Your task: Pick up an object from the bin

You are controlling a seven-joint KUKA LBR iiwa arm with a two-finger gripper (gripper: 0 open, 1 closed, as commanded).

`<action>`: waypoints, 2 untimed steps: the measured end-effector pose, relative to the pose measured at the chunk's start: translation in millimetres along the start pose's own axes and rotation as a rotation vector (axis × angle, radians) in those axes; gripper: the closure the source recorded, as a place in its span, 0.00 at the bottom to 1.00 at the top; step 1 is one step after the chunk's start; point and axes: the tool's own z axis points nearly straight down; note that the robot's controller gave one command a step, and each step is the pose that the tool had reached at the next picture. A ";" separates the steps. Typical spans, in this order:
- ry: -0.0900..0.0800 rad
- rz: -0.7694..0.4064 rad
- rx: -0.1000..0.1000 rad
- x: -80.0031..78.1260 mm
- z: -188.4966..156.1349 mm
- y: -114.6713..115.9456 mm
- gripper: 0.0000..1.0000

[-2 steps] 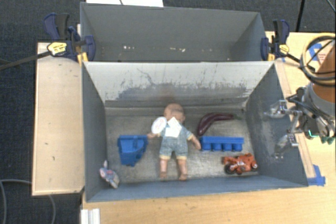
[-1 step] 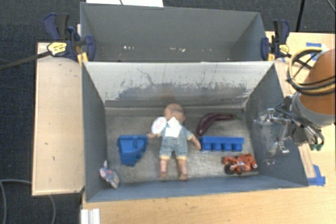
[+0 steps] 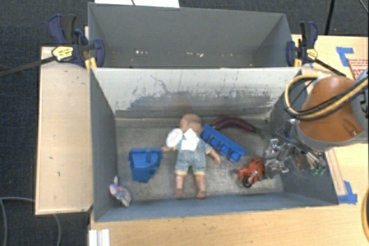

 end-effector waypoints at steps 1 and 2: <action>0.000 -0.001 0.000 0.0 0.0 0.0 1.00; 0.011 -0.015 -0.006 2.0 -36.1 -2.4 1.00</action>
Offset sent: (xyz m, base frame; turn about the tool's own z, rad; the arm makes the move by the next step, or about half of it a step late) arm 0.0021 -0.0086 0.0810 -0.0313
